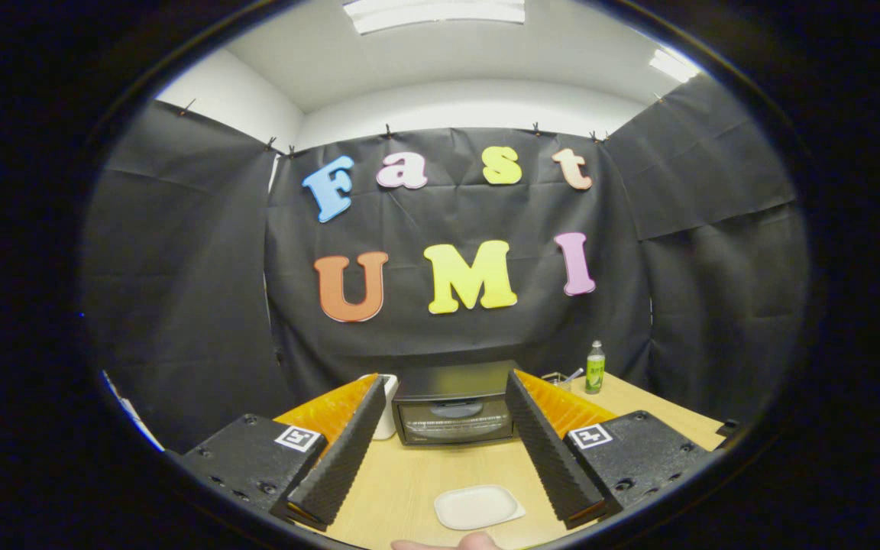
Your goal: Open the toaster oven, put the food inside, and close the toaster oven door.
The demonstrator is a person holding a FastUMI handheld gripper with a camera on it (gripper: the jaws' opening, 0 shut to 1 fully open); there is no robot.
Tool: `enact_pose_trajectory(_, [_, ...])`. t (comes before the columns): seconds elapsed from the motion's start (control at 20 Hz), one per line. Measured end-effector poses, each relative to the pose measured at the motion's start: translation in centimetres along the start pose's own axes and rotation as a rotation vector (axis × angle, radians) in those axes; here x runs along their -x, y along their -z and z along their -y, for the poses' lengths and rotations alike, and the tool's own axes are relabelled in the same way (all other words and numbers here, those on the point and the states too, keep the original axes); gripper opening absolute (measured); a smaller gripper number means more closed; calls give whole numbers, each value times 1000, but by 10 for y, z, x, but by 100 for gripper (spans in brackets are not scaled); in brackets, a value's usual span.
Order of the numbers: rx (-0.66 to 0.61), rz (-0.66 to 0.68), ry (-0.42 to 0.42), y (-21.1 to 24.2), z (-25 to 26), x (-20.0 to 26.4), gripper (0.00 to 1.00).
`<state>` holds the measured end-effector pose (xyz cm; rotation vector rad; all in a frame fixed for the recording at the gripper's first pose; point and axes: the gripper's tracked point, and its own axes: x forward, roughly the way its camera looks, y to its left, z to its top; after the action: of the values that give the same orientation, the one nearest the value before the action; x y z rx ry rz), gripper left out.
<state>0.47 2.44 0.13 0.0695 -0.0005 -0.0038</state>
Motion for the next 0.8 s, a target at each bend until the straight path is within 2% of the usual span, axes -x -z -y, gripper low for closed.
enact_pose_trajectory(0.35, [68, 8, 50, 5, 1, 4, 100])
enact_pose_trajectory(0.8, [38, -5, 74, 10, 7, 2, 100])
